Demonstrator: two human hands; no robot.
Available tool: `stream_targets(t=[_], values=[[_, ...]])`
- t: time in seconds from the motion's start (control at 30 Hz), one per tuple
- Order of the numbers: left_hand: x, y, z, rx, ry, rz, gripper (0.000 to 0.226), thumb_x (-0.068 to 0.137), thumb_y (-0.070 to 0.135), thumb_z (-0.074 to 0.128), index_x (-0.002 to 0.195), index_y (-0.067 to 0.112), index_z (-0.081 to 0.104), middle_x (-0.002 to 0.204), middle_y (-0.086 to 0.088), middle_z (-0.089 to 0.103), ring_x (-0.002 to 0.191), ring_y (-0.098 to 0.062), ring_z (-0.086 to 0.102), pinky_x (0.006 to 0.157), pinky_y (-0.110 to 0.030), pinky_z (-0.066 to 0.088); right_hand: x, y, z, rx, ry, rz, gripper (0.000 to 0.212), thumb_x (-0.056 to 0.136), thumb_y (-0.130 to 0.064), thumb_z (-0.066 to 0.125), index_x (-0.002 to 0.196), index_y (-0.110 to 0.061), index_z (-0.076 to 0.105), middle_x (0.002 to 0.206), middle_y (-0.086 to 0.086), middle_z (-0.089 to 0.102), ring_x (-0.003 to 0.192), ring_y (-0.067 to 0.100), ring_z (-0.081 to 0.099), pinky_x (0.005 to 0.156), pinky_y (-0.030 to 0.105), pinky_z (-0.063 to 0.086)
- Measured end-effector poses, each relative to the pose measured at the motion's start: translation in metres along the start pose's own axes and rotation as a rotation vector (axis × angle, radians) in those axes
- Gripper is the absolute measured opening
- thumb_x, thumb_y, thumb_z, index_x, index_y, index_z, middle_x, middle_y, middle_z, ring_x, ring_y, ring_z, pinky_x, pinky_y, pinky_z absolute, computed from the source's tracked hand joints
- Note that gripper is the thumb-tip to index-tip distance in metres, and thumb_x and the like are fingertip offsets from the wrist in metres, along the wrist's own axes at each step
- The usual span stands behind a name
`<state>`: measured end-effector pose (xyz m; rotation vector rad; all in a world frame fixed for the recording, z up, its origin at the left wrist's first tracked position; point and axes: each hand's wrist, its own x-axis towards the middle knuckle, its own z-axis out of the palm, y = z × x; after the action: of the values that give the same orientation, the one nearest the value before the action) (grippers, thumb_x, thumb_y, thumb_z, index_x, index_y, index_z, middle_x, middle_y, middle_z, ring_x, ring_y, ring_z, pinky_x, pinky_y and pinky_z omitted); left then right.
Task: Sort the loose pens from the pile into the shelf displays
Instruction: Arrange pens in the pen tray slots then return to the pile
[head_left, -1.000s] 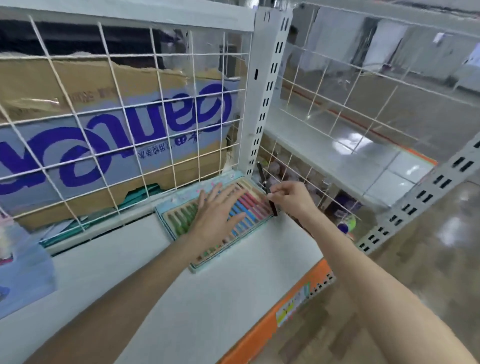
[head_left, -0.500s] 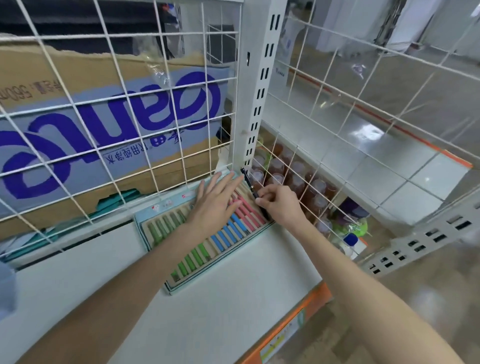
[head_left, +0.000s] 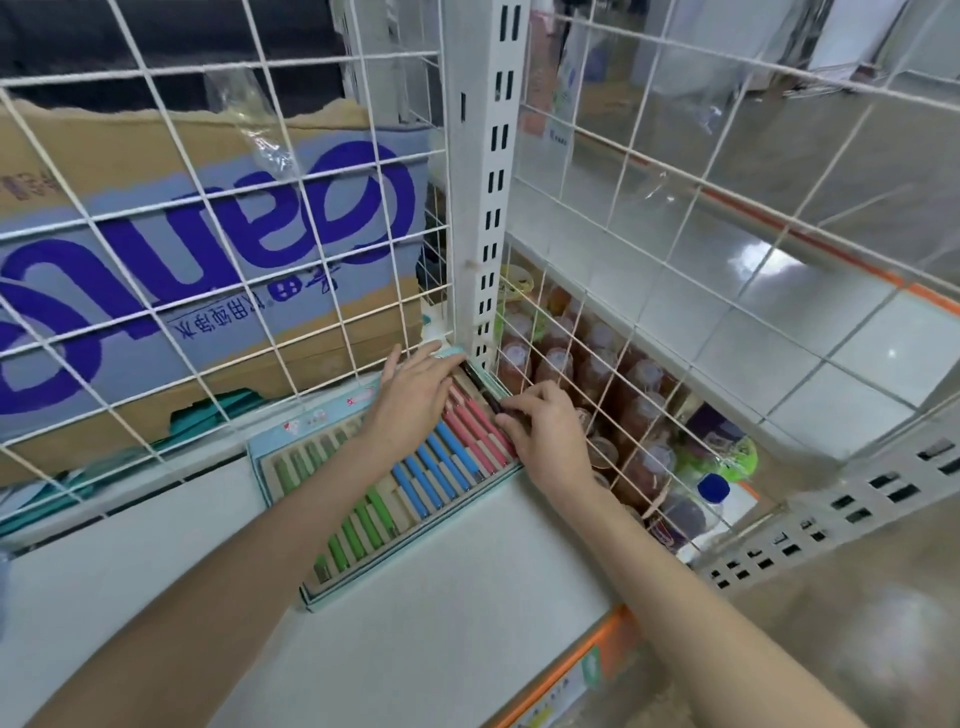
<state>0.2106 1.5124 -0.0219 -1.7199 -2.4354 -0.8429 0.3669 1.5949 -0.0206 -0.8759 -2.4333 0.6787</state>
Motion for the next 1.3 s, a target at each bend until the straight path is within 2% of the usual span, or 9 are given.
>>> stream_targets(t=[0.17,0.3,0.43,0.57,0.7,0.9,1.03,1.3], values=[[0.005,-0.003,0.002,0.010,0.005,0.041,0.032,0.096,0.012,0.048,0.126,0.015,0.058,0.127,-0.004,0.060,0.137,-0.017,0.033,0.111,-0.031,-0.006,-0.007,0.001,0.003,-0.022,0.085,-0.052,0.024,0.088,-0.016,0.062,0.111,-0.010,0.068,0.098,0.005,0.058,0.094,0.018,0.048,0.079,0.021,0.033],[0.007,-0.005,-0.001,0.015,-0.007,0.052,0.031,0.094,0.010,0.051,0.123,0.016,0.060,0.124,-0.004,0.062,0.136,-0.019,0.036,0.115,-0.040,-0.001,-0.007,0.002,0.006,-0.039,0.117,-0.081,0.019,0.085,-0.011,0.065,0.103,-0.006,0.072,0.094,0.010,0.061,0.091,0.024,0.053,0.078,0.028,0.039],[0.012,-0.006,-0.003,0.052,-0.024,0.062,0.030,0.093,0.011,0.053,0.121,0.017,0.062,0.122,-0.002,0.063,0.134,-0.018,0.037,0.113,-0.040,0.003,-0.008,0.003,0.007,-0.085,0.127,-0.115,0.017,0.082,-0.009,0.068,0.098,-0.006,0.073,0.089,0.010,0.062,0.083,0.026,0.056,0.071,0.036,0.046],[0.012,-0.009,-0.001,0.042,0.003,0.082,0.030,0.091,0.006,0.054,0.117,0.015,0.065,0.115,-0.005,0.064,0.132,-0.022,0.040,0.112,-0.044,0.006,-0.008,0.003,0.008,-0.132,0.145,-0.164,0.015,0.081,-0.008,0.069,0.094,-0.004,0.073,0.085,0.010,0.063,0.078,0.028,0.057,0.067,0.037,0.049],[0.012,-0.012,-0.001,0.040,-0.008,0.106,0.033,0.089,0.001,0.055,0.118,0.015,0.065,0.121,-0.007,0.060,0.133,-0.024,0.037,0.112,-0.044,0.004,-0.009,0.004,0.009,-0.171,0.158,-0.204,0.015,0.081,-0.010,0.067,0.092,-0.003,0.073,0.085,0.010,0.064,0.075,0.028,0.059,0.068,0.037,0.050],[0.014,-0.013,-0.003,0.037,-0.034,0.119,0.036,0.089,0.000,0.053,0.119,0.016,0.064,0.125,-0.004,0.061,0.137,-0.022,0.034,0.111,-0.041,0.001,-0.009,0.008,0.011,-0.182,0.168,-0.219,0.020,0.088,-0.018,0.059,0.093,-0.005,0.073,0.087,0.008,0.063,0.075,0.026,0.058,0.068,0.036,0.051],[0.014,-0.016,-0.002,0.073,-0.039,0.140,0.039,0.088,-0.003,0.053,0.119,0.016,0.064,0.124,-0.005,0.062,0.136,-0.023,0.035,0.111,-0.046,0.003,-0.009,0.008,0.009,-0.181,0.158,-0.224,0.041,0.091,-0.033,0.041,0.093,-0.007,0.073,0.087,0.007,0.061,0.076,0.024,0.056,0.069,0.035,0.049],[0.014,-0.020,0.000,0.164,-0.058,0.216,0.047,0.082,-0.011,0.055,0.121,0.014,0.062,0.123,-0.007,0.062,0.134,-0.028,0.037,0.110,-0.051,0.001,-0.013,0.009,0.011,-0.242,0.167,-0.237,0.044,0.092,-0.036,0.039,0.096,-0.008,0.072,0.090,0.006,0.061,0.077,0.022,0.055,0.070,0.035,0.049]])
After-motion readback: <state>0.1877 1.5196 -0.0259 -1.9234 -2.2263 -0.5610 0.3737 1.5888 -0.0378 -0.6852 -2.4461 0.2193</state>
